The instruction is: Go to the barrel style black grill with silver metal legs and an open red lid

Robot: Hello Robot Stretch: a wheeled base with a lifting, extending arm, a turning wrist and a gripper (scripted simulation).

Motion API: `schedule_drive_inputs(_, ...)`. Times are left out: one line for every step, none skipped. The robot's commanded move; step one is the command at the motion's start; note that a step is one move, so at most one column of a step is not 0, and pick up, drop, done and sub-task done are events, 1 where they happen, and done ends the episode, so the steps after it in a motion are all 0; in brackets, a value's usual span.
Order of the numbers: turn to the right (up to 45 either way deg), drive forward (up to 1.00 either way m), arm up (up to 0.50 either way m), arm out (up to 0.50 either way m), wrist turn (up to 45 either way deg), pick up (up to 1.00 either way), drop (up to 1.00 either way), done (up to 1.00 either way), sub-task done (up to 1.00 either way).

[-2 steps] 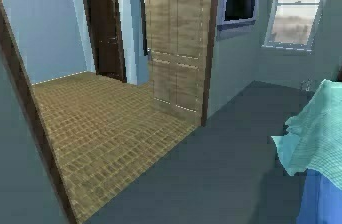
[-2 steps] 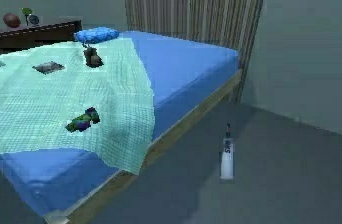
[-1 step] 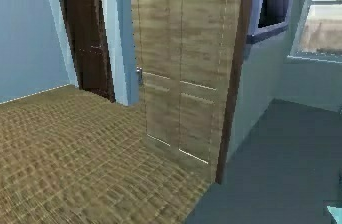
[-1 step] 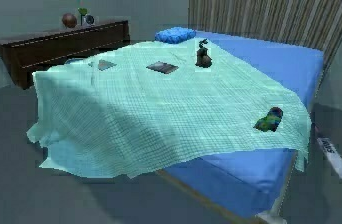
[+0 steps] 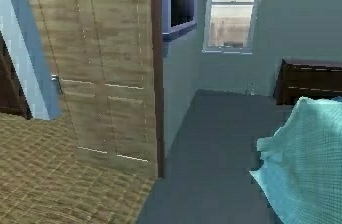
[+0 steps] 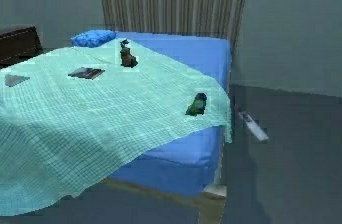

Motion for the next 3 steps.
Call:
schedule_drive_inputs(0.0, 0.10, 0.00, 0.00, 0.0, 0.00, 0.00, 0.00, 0.00)
schedule_drive_inputs(-45.0, 0.00, 0.00, 0.00, 0.0, 0.00, 0.00, 0.00, 0.00)
schedule_drive_inputs(-30.0, 0.00, 0.00, 0.00, 0.0, 0.00, 0.00, 0.00, 0.00)
